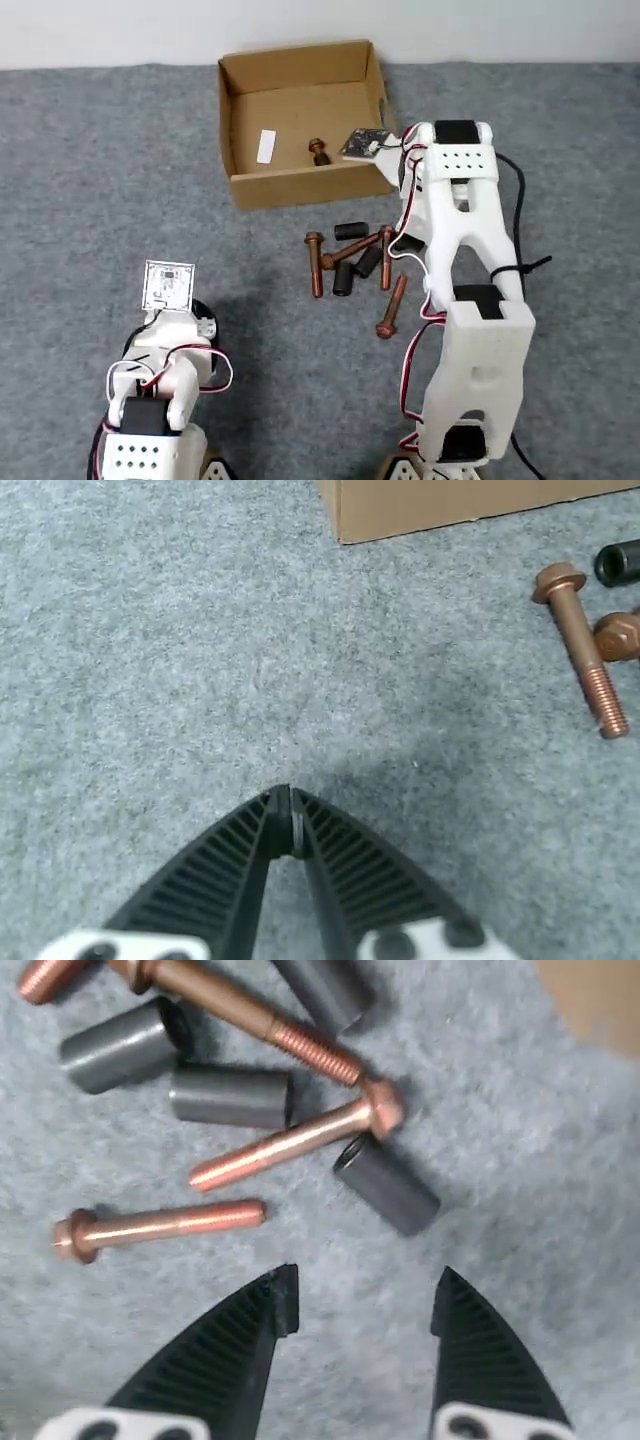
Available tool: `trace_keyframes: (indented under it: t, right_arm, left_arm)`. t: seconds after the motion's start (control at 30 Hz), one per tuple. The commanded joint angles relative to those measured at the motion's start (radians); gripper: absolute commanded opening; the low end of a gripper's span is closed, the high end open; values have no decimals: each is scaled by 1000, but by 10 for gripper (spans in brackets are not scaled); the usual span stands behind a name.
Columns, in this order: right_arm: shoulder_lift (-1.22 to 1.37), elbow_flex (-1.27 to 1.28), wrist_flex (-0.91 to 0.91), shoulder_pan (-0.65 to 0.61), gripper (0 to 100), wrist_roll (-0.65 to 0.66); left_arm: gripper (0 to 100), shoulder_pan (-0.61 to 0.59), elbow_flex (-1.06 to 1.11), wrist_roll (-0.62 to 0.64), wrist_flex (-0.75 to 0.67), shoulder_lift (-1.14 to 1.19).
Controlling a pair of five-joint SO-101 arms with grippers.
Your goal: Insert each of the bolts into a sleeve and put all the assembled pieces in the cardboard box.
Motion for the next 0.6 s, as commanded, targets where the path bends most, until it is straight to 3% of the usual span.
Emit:
trace_keyframes:
  t: [0.0,0.37,0.57]
  right_arm:
    - [5,-44,-67,7,216,61]
    - [148,-44,-174,-25,202,98]
    - [217,-44,-176,-39,126,98]
  left_arm:
    - [6,-11,-5,6,3,-9]
    - [6,-11,-5,6,3,-9]
    - [6,-11,-5,6,3,-9]
